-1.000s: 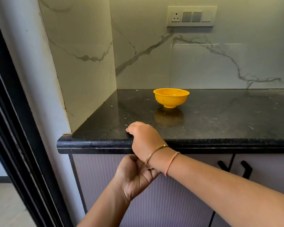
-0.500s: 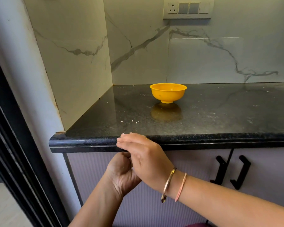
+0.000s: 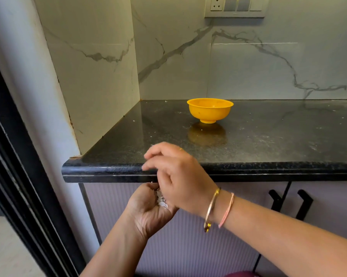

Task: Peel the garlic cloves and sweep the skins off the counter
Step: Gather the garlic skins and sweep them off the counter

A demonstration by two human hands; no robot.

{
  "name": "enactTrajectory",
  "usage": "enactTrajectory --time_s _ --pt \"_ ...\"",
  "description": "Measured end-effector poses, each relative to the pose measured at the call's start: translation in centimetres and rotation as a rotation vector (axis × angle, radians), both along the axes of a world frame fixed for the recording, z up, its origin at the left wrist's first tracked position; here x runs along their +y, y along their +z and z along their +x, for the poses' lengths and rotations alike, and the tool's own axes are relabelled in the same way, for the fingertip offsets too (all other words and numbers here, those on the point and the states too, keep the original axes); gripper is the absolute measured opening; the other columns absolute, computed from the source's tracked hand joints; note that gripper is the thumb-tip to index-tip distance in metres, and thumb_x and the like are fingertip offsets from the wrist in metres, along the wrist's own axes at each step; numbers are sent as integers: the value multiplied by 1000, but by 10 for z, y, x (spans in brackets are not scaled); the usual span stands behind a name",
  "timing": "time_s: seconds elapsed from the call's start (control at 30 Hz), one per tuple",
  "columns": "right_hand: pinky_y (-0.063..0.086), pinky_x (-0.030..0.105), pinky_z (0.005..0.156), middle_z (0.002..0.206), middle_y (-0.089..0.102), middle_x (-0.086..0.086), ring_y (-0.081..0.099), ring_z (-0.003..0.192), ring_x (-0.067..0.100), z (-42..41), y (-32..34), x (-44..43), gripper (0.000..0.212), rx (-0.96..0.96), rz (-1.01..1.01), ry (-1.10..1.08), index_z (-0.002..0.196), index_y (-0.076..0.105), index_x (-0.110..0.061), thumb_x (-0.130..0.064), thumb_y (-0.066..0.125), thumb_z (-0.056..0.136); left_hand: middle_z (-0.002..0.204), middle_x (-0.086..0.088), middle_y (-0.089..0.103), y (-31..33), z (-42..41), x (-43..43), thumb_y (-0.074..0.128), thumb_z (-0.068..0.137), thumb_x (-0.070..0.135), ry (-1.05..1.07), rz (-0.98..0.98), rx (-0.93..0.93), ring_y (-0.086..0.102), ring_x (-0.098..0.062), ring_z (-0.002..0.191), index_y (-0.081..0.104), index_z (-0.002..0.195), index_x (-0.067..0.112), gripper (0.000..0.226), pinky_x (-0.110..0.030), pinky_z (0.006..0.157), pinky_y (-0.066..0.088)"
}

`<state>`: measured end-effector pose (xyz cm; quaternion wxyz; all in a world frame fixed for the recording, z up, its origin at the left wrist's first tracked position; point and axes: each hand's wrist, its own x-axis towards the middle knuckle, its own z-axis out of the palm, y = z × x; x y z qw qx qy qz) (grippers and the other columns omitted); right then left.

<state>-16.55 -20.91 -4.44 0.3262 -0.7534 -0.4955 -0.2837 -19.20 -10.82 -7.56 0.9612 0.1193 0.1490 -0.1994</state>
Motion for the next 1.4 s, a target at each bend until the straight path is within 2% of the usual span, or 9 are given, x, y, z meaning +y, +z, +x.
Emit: enactTrajectory --time_s 0.13,0.23,0.37,0.73,0.9,1.03,1.13,1.23,1.4 --pt "32 -1 70 113 61 9 48 75 -9 23 25 3 36 194 -9 -61 99 70 -6 0 39 83 113 -43 55 3 -2 -2 21 101 24 10 22 -62 54 -51 103 53 107 -28 61 -56 99 35" --pt "30 19 101 140 47 10 46 125 18 44 39 6 37 411 -291 -183 131 51 -6 -13 37 98 124 -45 46 2 1 -1 18 102 26 1 8 -23 45 -52 115 42 122 -27 61 -52 109 23" --pt "13 36 116 155 20 15 16 143 26 49 42 12 51 492 -711 -218 145 26 -4 -32 22 103 122 -45 47 0 1 0 20 100 23 10 28 -24 46 -50 118 44 120 -27 59 -45 113 21" --pt "20 21 115 146 40 2 31 137 8 14 26 -23 39 315 -515 133 136 45 -8 -9 44 98 129 -18 57 1 -3 0 45 85 15 2 66 -150 60 -30 113 53 128 -2 47 -53 83 49" --pt "56 35 78 100 72 10 68 92 22 9 21 -24 27 -24 -261 115 100 72 -2 2 53 81 101 -28 66 4 -6 -2 42 88 18 15 107 -176 69 -40 81 64 96 -16 41 -53 67 53" --pt "51 25 60 88 61 9 60 71 21 13 19 -16 16 -100 -193 12 89 71 -4 -4 57 82 99 -32 65 4 -6 -4 31 97 20 19 76 -145 68 -44 80 64 87 -21 54 -52 76 52" --pt "48 27 70 97 60 8 58 84 23 19 22 -11 21 40 -182 -71 97 71 -7 -4 53 87 103 -37 62 5 -6 -5 26 97 16 10 68 -116 61 -44 100 61 92 -25 54 -53 98 39" --pt "43 31 90 115 58 6 55 105 20 33 30 -13 25 244 -176 -180 113 65 -13 -17 51 94 117 -38 56 4 -2 -4 27 95 16 -22 107 -108 57 -46 109 54 115 -22 50 -54 88 44" --pt "38 40 98 131 48 19 46 119 34 86 39 -22 41 450 -399 -504 127 49 -5 -30 31 101 110 -36 61 0 0 -8 27 96 14 -10 118 -85 61 -44 100 60 102 -23 50 -60 79 45"
